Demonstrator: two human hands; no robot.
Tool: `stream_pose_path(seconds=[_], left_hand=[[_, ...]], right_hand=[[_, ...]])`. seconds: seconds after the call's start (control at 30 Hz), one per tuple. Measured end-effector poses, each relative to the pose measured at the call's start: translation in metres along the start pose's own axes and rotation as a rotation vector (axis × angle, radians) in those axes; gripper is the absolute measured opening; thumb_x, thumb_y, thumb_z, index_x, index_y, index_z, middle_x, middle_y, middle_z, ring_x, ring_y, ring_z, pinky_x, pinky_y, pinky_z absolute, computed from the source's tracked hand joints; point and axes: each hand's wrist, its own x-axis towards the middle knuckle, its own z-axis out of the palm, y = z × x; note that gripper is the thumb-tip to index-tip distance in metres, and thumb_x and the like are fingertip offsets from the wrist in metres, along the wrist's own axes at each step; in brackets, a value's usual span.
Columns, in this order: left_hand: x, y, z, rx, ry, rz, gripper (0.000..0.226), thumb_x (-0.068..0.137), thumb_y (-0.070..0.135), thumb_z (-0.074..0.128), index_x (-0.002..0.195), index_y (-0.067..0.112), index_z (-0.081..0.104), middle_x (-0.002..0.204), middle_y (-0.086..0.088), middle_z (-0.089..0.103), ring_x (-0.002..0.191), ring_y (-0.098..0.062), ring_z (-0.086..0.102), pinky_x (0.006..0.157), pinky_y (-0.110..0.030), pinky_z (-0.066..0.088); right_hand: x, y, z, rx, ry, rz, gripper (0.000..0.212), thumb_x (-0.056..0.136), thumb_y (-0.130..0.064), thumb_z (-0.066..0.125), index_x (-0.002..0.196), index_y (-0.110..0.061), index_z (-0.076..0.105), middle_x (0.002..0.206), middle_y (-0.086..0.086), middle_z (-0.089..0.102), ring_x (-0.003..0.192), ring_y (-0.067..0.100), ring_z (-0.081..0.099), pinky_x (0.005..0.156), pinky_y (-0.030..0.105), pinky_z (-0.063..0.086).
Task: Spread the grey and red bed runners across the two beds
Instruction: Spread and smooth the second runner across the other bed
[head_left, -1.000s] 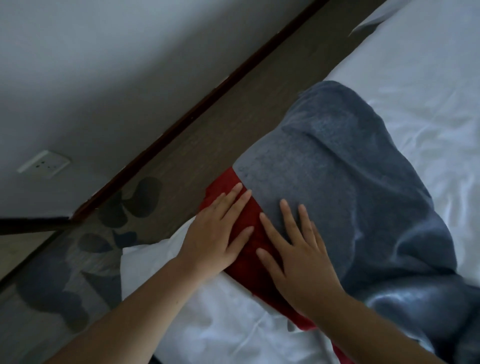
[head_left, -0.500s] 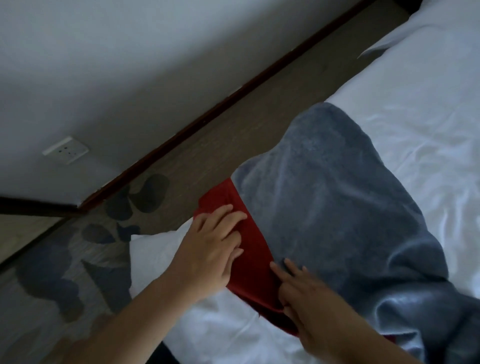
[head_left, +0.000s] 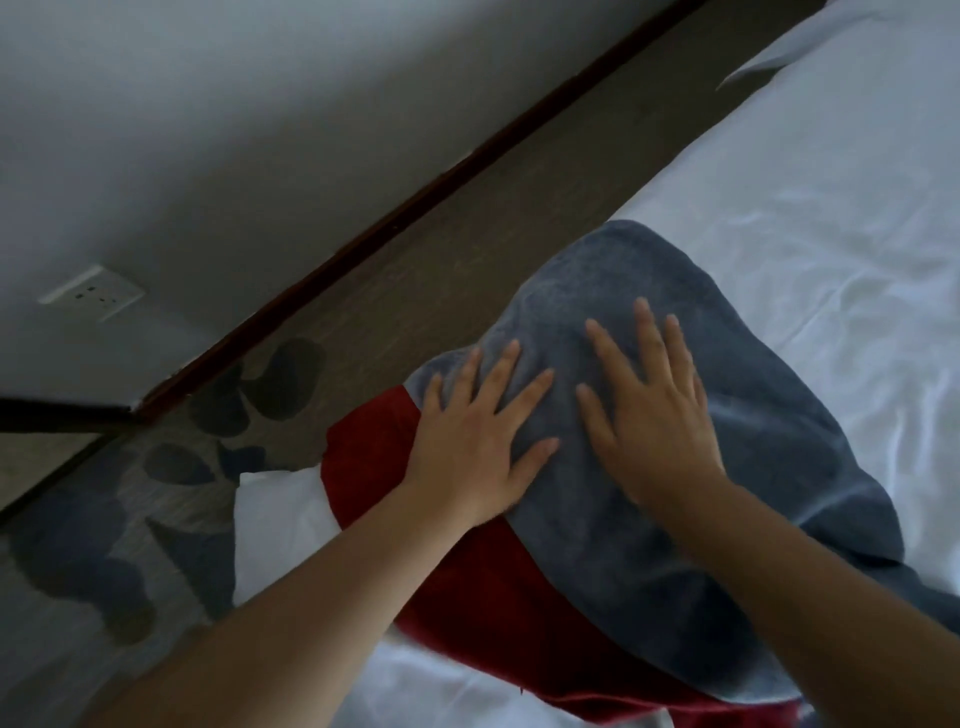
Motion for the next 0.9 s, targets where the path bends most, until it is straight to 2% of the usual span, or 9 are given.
stream_pose_path(seconds=[0.07, 0.13, 0.23, 0.37, 0.47, 0.53, 0.63, 0.73, 0.9], left_hand=[[0.007, -0.004, 0.009, -0.044, -0.013, 0.006, 0.068, 0.098, 0.074, 0.020, 0.157, 0.049, -0.004, 0.169, 0.005, -0.016, 0.156, -0.028, -0.010, 0.121, -0.062, 0.013], [0.014, -0.010, 0.011, -0.082, 0.002, 0.032, 0.065, 0.099, 0.073, 0.017, 0.156, 0.052, -0.003, 0.169, 0.006, -0.013, 0.156, -0.027, -0.006, 0.120, -0.061, 0.017], [0.034, -0.012, 0.005, -0.082, 0.005, 0.042, 0.058, 0.101, 0.067, 0.014, 0.156, 0.053, 0.000, 0.170, 0.005, -0.008, 0.156, -0.028, 0.002, 0.118, -0.060, 0.024], [0.051, 0.003, 0.000, -0.050, 0.046, 0.052, 0.058, 0.103, 0.061, 0.019, 0.157, 0.050, 0.000, 0.170, -0.002, -0.012, 0.156, -0.030, 0.000, 0.119, -0.062, 0.019], [0.053, 0.025, -0.006, -0.100, 0.245, 0.271, 0.072, 0.096, 0.075, 0.034, 0.158, 0.047, 0.010, 0.171, -0.001, -0.003, 0.156, -0.030, 0.005, 0.118, -0.066, 0.017], [0.050, 0.030, 0.001, -0.104, 0.303, 0.405, 0.081, 0.090, 0.081, 0.040, 0.158, 0.045, 0.017, 0.170, 0.004, 0.005, 0.157, -0.027, 0.003, 0.119, -0.068, 0.010], [0.047, 0.026, 0.018, 0.048, 0.191, 0.353, 0.084, 0.085, 0.086, 0.038, 0.157, 0.047, 0.021, 0.170, 0.007, 0.008, 0.157, -0.026, -0.002, 0.115, -0.073, 0.006], [0.048, 0.030, 0.022, 0.125, 0.130, 0.288, 0.083, 0.086, 0.088, 0.029, 0.157, 0.048, 0.016, 0.170, 0.007, 0.005, 0.157, -0.028, -0.002, 0.115, -0.072, 0.004], [0.045, 0.075, 0.019, 0.209, 0.090, 0.259, 0.087, 0.085, 0.091, 0.019, 0.158, 0.046, 0.009, 0.170, 0.000, 0.004, 0.155, -0.039, 0.002, 0.121, -0.065, 0.007]], right_hand=[[0.022, 0.023, 0.010, -0.045, 0.000, 0.020, 0.065, 0.103, -0.061, 0.028, 0.160, -0.040, 0.007, 0.169, 0.003, -0.013, 0.154, 0.025, -0.019, 0.125, 0.046, -0.003], [0.034, 0.043, 0.017, -0.059, -0.004, -0.001, 0.065, 0.101, -0.068, 0.021, 0.159, -0.043, 0.004, 0.170, 0.000, -0.008, 0.155, 0.022, -0.015, 0.125, 0.046, -0.005], [0.049, 0.066, 0.022, -0.016, 0.021, 0.027, 0.066, 0.098, -0.072, 0.019, 0.158, -0.049, 0.004, 0.170, -0.004, 0.001, 0.156, 0.018, -0.003, 0.125, 0.046, 0.000], [0.059, 0.077, 0.022, 0.076, 0.037, 0.086, 0.067, 0.096, -0.075, 0.022, 0.157, -0.051, 0.007, 0.170, -0.007, 0.005, 0.156, 0.013, 0.003, 0.125, 0.042, 0.008], [0.062, 0.078, 0.019, 0.068, 0.055, 0.088, 0.068, 0.097, -0.074, 0.022, 0.158, -0.048, 0.005, 0.170, -0.007, 0.000, 0.156, 0.012, -0.002, 0.126, 0.040, 0.004], [0.059, 0.084, 0.021, 0.088, 0.088, 0.133, 0.065, 0.100, -0.071, 0.021, 0.158, -0.048, 0.004, 0.170, -0.009, -0.003, 0.155, 0.011, -0.007, 0.125, 0.038, -0.001], [0.053, 0.094, 0.029, 0.156, 0.151, 0.134, 0.061, 0.102, -0.063, 0.022, 0.159, -0.044, 0.010, 0.170, -0.007, 0.001, 0.156, 0.012, -0.002, 0.125, 0.037, -0.001], [0.054, 0.097, 0.027, 0.171, 0.110, 0.089, 0.061, 0.103, -0.059, 0.024, 0.160, -0.039, 0.014, 0.170, -0.002, 0.002, 0.156, 0.017, -0.001, 0.123, 0.034, -0.006], [0.011, 0.123, 0.017, 0.069, 0.060, 0.030, 0.059, 0.106, -0.054, 0.021, 0.161, -0.034, 0.014, 0.170, 0.000, 0.006, 0.156, 0.023, -0.001, 0.126, 0.043, -0.004]])
